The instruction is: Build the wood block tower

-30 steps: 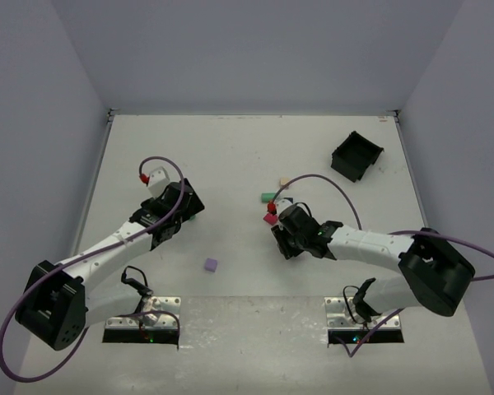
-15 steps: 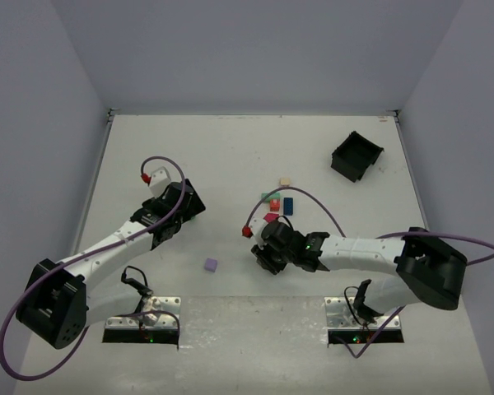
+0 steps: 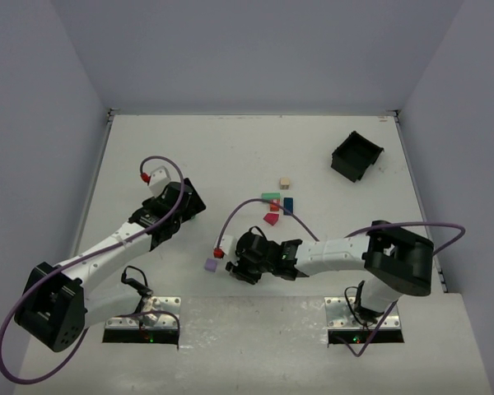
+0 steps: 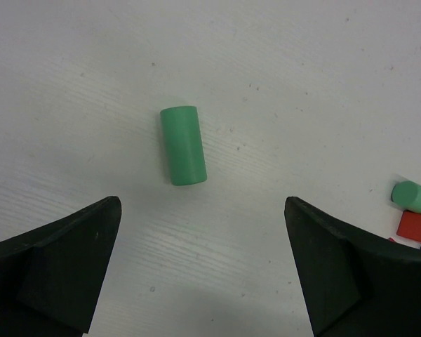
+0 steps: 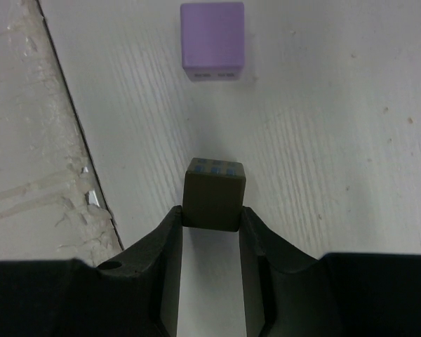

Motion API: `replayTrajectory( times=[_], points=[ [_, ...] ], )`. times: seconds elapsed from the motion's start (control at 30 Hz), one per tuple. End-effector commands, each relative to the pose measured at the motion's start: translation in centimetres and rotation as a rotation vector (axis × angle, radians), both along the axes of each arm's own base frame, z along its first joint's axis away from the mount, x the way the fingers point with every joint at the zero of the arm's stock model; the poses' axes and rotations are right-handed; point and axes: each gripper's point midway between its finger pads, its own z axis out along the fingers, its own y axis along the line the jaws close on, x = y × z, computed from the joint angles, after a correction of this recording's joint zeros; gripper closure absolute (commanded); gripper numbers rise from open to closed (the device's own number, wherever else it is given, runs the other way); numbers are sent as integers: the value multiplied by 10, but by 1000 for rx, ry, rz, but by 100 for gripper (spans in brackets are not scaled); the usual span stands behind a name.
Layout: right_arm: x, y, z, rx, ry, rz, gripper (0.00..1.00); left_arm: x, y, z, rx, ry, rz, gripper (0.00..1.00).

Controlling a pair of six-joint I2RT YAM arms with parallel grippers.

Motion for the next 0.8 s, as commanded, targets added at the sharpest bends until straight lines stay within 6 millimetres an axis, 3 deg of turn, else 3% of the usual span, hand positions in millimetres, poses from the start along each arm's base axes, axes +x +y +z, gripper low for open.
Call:
replayTrajectory(
  times=[0.0,0.3,0.77],
  points=[
    [6,44,27,122,-52,95,86,7,-7,18,-26,-69,-17,0],
    [7,59,22,112,-35,127,84,7,-6,18,-28,-70,-16,0],
    [8,58,10,56,-9,113,81,8,-6,17,-18,-66,-17,0]
  ],
)
